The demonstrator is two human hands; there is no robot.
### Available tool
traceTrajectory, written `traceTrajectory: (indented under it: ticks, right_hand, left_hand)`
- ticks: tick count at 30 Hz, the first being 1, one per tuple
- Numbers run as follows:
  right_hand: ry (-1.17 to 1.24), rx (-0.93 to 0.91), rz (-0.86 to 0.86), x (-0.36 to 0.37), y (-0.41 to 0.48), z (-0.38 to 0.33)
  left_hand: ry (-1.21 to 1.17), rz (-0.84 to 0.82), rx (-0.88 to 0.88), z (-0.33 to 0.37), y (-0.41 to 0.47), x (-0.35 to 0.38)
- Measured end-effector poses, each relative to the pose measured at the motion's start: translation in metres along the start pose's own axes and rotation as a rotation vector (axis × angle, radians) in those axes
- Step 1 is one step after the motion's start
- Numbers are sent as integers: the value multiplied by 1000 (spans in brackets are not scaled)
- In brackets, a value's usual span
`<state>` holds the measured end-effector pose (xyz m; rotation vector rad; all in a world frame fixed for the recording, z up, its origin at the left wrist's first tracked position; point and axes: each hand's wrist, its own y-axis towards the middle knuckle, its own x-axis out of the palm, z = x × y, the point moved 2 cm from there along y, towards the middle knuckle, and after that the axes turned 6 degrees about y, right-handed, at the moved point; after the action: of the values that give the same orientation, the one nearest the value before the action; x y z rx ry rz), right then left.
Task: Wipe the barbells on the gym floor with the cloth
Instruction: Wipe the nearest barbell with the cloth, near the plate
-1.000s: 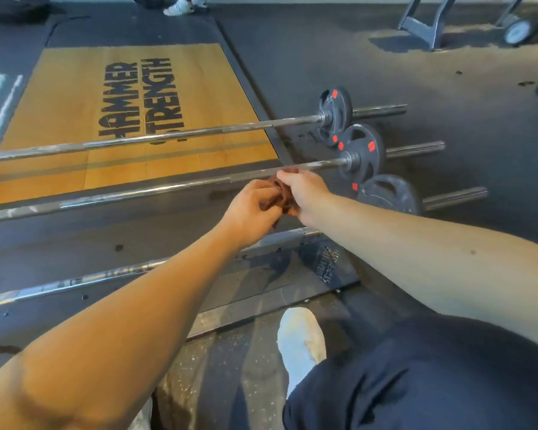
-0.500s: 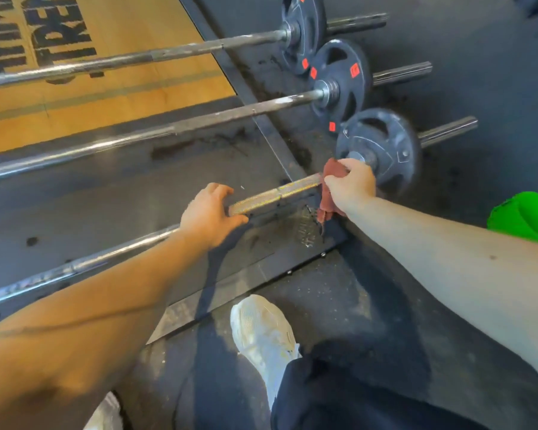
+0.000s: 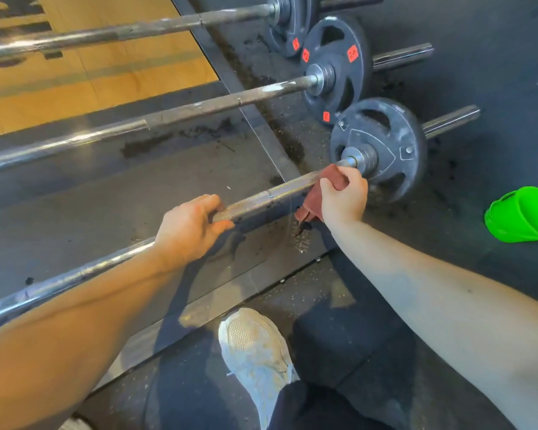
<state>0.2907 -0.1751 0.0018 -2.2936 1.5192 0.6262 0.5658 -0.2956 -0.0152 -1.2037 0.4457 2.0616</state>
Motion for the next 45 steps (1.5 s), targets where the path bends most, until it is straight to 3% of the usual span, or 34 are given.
traceTrajectory:
  ticks: [4,9,21,26,31,33,36,39,41,45]
  right_hand:
    - [13,2,55,-10,13,-1]
    - [0,-36,98,-8,25,-4]
    - [51,-149,98,23,0,7]
    - [-97,-437,-220,13,-12,2]
    - [-173,-184,-20,1,53,-5]
    - [-172,-294,-79,18,12,-7]
    - [-104,-495,-297,44,-62,-11]
    - [-130,-650,-425,39,-51,-11]
    - [-205,-629,-350,19,-16,-4]
    - [-296,-408,-128,-1,29,1]
  left_hand:
    - [-147,-127,-162,-1,13,-6]
    - [-594,-481,-321,-6,33,-21]
    - [-520,-294,-299,6,22,-10]
    - [-488,-292,-288,8,22,-15]
    - [-485,-284,-279,8,24,-15]
    - [-495,-296,-288,8,24,-15]
    - [-493,-304,-290,7,24,-16]
    - [-508,-309,-295,5,25,-15]
    - [-504,-323,-286,5,25,-16]
    - [-494,-324,-299,5,23,-15]
